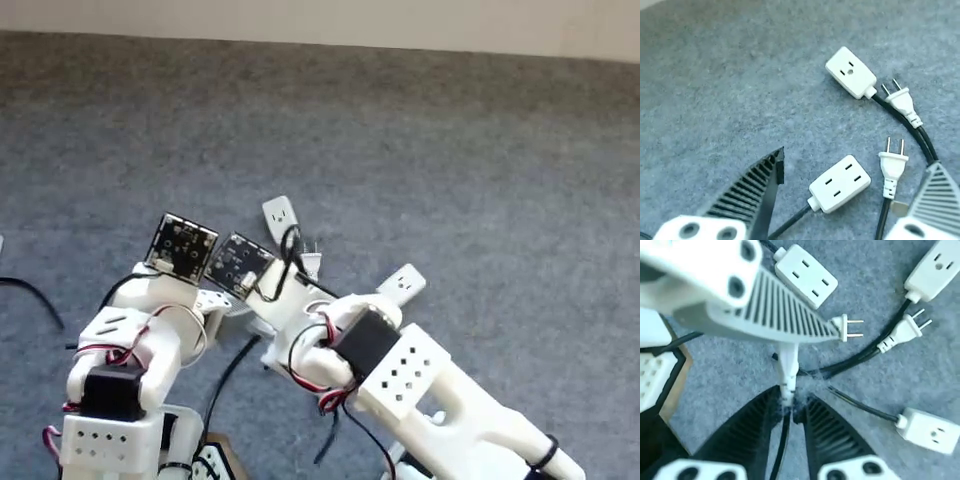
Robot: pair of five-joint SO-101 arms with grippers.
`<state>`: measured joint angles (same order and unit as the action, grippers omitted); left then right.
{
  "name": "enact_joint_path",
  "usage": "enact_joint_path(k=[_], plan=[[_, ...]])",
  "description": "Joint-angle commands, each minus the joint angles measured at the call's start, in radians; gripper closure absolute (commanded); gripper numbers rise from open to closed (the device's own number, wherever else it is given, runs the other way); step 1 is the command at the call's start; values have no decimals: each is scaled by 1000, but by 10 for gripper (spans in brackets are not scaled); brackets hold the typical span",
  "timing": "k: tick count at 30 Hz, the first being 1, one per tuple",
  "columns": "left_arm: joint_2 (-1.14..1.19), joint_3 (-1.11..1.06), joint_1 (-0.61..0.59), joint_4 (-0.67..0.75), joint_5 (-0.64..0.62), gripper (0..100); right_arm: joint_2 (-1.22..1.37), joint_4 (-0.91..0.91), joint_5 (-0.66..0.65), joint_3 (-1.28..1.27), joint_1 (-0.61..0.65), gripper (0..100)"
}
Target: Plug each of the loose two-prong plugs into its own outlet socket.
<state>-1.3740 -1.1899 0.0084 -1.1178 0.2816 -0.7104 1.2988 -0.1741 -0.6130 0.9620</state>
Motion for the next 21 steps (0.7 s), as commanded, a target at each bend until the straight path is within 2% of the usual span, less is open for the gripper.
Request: enact_joint_path(k=[1, 5, 21], plan=[[8, -13, 30, -2, 2, 603, -21, 16, -5, 174, -21, 993], [8, -15, 38, -2, 2, 603, -21, 21, -5, 189, -59, 993], [10, -68, 87, -2, 2, 603, 56, 51, 18, 274, -61, 993]])
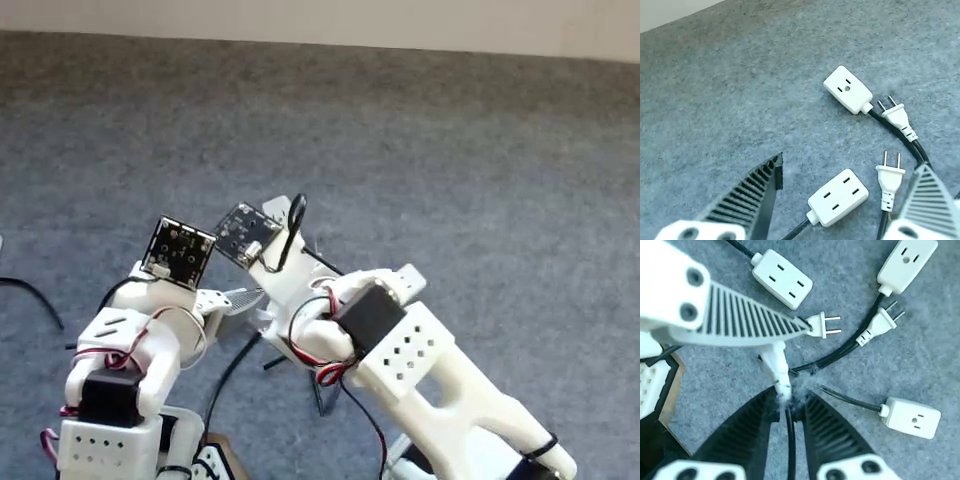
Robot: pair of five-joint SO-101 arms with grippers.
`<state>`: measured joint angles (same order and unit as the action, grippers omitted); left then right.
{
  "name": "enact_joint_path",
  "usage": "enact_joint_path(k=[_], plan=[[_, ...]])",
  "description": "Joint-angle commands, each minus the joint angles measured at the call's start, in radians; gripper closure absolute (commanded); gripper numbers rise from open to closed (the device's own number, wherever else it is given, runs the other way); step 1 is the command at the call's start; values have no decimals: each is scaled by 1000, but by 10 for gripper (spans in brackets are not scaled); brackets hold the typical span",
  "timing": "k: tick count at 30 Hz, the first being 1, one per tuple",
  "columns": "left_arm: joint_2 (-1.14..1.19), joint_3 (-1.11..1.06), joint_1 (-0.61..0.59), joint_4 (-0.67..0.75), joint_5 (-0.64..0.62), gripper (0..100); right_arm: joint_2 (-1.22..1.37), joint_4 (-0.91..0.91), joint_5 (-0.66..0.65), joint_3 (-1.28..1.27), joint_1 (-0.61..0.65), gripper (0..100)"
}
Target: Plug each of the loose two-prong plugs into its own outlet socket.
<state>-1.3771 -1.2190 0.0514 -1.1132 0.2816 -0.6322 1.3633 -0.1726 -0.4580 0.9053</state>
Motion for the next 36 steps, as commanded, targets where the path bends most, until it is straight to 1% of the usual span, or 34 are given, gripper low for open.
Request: enact_joint_path(k=[1, 5, 8, 13, 16, 19, 23, 24, 27, 30, 32, 34, 36], plan=[[13, -48, 58, -6, 2, 603, -21, -8, 17, 131, -4, 993], [13, -59, 105, -6, 2, 604, -13, 21, 18, 171, -4, 993], [13, -48, 85, -8, 2, 604, -12, 31, 17, 173, -13, 993], [13, -51, 94, -8, 2, 604, -13, 27, 23, 191, -102, 993], [13, -65, 128, -18, 2, 604, -12, 35, 28, 226, -104, 993], [13, -56, 128, -21, -3, 604, -12, 36, 41, 234, -102, 993], [13, -22, 54, -21, -5, 604, -12, 30, 34, 173, -108, 993], [13, -10, 30, -21, -5, 604, -12, 28, 15, 151, -110, 993], [13, 61, -88, -21, -6, 604, -12, 15, -11, 79, -153, 993], [13, 145, -197, -21, -6, 604, -12, -24, -14, -2, -239, 993], [15, 196, -251, -32, -6, 604, -12, -25, -52, -42, -302, 993], [15, 228, -295, -48, -6, 604, -12, -47, -94, -76, -390, 993], [16, 237, -320, -49, -5, 604, -12, -77, -103, -94, -481, 993]])
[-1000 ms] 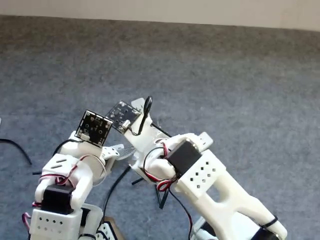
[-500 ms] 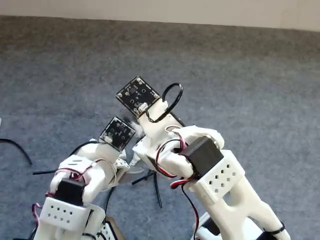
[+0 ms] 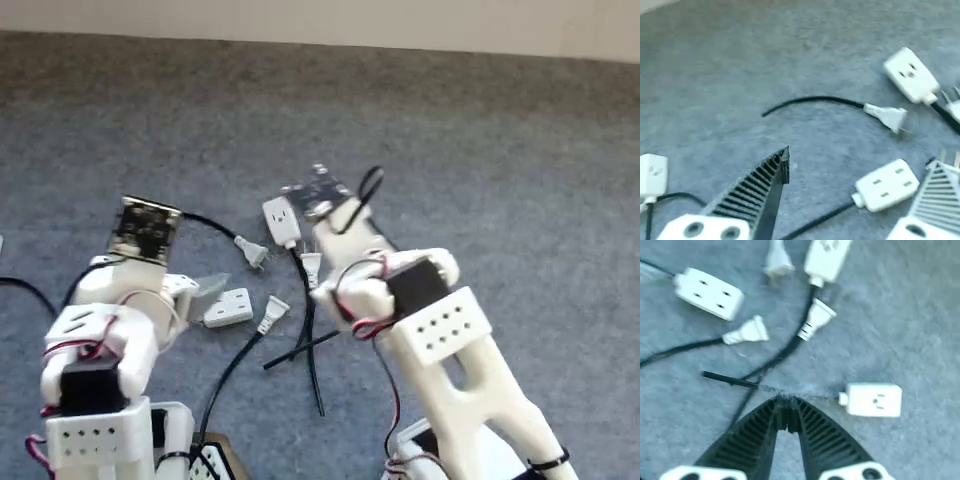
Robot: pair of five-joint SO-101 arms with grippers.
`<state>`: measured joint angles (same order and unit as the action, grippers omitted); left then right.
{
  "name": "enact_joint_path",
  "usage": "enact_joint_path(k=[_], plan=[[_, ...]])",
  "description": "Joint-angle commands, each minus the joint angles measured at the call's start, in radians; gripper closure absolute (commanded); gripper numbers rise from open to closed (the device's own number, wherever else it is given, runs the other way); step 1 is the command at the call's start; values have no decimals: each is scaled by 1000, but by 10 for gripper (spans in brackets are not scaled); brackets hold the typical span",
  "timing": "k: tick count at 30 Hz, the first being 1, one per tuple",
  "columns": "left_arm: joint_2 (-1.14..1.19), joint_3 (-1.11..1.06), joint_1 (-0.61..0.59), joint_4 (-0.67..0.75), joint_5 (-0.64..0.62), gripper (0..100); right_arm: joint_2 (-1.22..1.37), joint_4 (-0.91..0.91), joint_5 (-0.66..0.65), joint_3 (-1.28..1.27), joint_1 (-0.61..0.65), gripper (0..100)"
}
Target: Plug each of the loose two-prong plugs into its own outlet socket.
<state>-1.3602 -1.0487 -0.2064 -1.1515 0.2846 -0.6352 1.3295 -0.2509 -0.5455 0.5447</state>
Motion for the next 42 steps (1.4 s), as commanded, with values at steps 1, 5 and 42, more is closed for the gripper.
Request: enact_joint_path(k=[1, 5, 42], plan=[[7, 65, -67, -12, -8, 604, -8, -51, -26, -13, -153, 993], [114, 73, -71, -5, -44, 604, 12, -7, -21, -81, -151, 992], [1850, 1813, -634, -580, 78, 600, 757, -209, 910, 317, 381, 746]])
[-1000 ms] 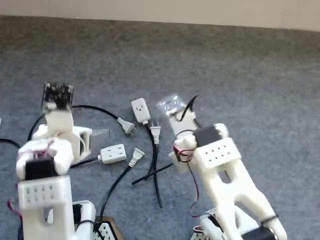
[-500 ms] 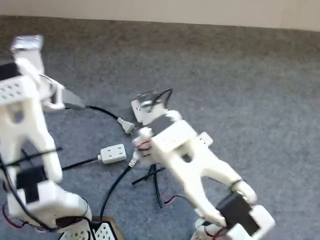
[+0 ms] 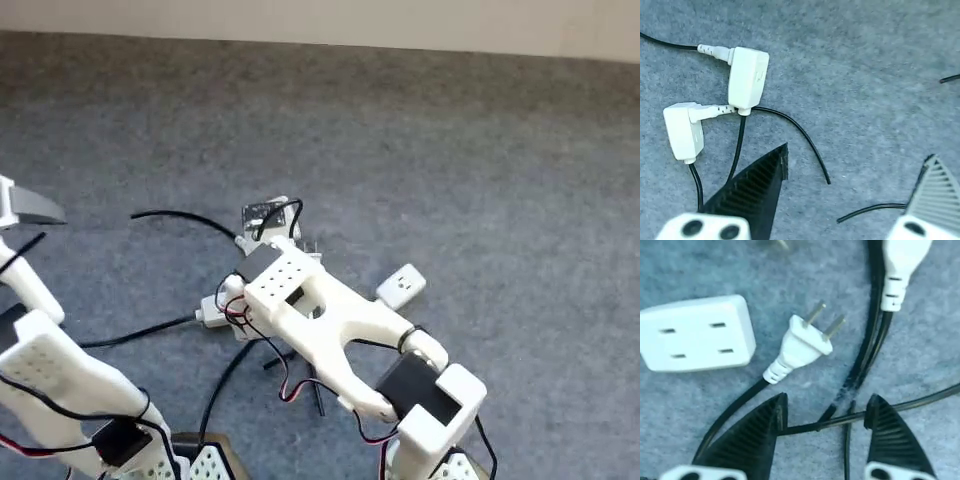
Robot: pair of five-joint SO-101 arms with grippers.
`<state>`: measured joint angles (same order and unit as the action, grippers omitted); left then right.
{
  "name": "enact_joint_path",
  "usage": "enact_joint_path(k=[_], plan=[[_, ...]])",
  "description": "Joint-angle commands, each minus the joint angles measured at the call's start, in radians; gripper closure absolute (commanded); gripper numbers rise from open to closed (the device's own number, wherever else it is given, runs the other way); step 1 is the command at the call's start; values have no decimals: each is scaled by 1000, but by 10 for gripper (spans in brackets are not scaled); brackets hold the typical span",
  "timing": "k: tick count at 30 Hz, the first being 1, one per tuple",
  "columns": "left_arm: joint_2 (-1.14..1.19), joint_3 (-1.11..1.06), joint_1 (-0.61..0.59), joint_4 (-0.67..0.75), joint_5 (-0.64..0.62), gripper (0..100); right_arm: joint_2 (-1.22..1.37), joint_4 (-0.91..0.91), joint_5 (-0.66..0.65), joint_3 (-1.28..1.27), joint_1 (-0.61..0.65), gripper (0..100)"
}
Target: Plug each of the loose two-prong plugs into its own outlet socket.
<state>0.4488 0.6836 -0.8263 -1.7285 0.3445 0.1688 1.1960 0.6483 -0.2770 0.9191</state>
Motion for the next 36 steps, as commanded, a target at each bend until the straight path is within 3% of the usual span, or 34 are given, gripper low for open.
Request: enact_joint_path(k=[1, 11, 18, 22, 30, 32, 36], plan=[[59, 94, -15, -3, 18, 600, -53, -119, 11, 42, 5, 746], [147, 228, -56, -5, 17, 600, -48, -476, 199, -170, -24, 746], [147, 229, -85, -5, 17, 600, -50, -452, 195, -225, -39, 778], [143, 229, -101, -5, 17, 600, -50, -297, 193, -216, -54, 998], [142, 229, -108, -11, 17, 600, -51, -209, 192, -197, -176, 993], [142, 229, -110, -11, 17, 600, -53, -168, 120, -157, -206, 993], [151, 225, -110, -11, 17, 602, -53, 38, -334, 91, -229, 993]])
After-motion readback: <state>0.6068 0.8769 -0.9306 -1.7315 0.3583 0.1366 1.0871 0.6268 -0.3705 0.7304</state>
